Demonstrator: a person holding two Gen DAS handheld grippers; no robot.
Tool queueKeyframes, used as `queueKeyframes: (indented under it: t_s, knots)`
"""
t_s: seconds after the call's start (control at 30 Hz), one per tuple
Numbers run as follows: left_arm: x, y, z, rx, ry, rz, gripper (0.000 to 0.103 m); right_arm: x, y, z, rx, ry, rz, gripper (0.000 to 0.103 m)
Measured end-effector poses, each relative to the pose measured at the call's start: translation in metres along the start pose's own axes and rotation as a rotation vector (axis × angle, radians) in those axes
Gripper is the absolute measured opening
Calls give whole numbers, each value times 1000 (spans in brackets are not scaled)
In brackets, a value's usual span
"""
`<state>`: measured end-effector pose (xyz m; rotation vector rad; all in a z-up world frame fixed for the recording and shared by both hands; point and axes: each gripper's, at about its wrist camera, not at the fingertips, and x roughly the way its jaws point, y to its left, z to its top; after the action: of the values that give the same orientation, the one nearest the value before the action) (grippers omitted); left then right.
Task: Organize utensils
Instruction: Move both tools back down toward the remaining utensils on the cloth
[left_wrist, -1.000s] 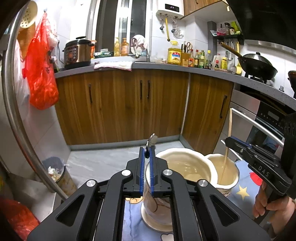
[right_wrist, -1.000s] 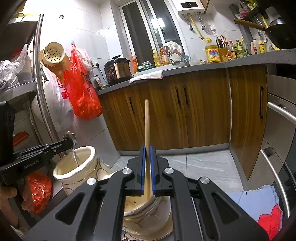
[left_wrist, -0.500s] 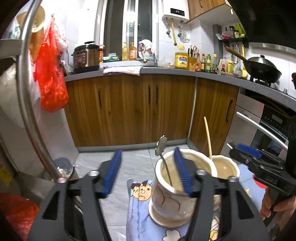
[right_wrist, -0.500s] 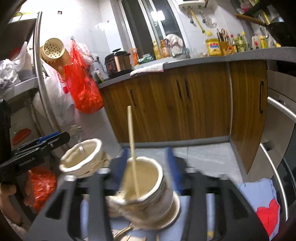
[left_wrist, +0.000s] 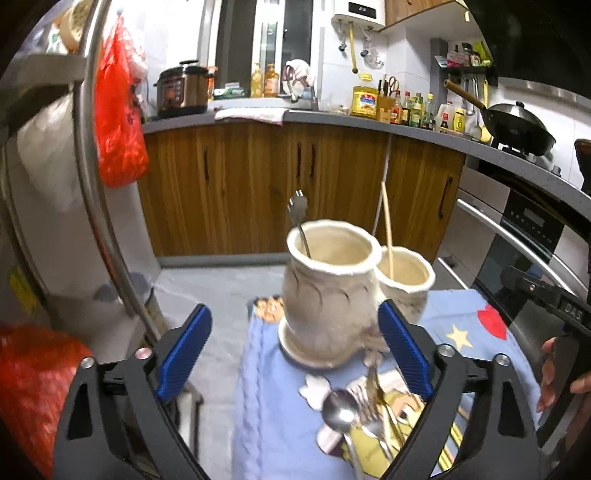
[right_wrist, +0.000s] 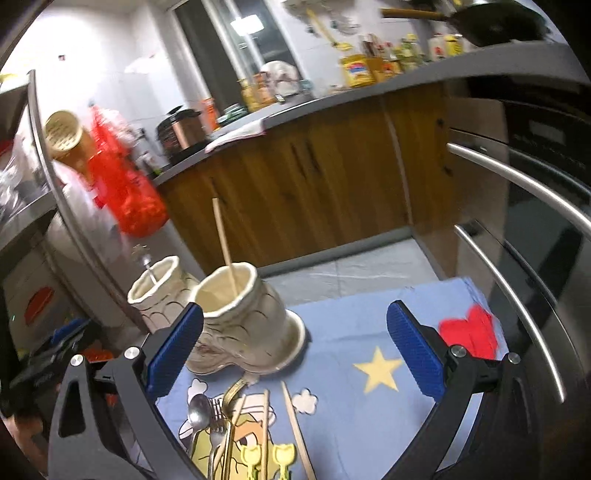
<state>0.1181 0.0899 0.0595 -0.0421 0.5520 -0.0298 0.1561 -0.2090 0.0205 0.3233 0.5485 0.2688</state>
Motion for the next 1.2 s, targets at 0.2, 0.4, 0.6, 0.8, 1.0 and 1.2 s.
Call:
queueKeyframes:
  t_s: [0.2,0.4,0.6,0.8,1.0,1.2]
  knots:
    - [11,-5,-30,-19,78,60,93,7,3,-23,-117,43,-107,98]
    - [28,1,-51,-57,146,-34,93,25,-2,-40,-175,109,-86,98]
    - [43,2,-63,-21,205,-32,93,39,0,-48,-204,196,-25,98]
    - [57,-3,-74,31,272,-41,93,51,11,-63,-282,281,-31,98]
    - [60,-10,-76,39,294,-81,93,69,14,-77,-286,410,-20,63]
    - [60,-12,-78,43,300,-88,93,72,20,-85,-333,441,-15,30]
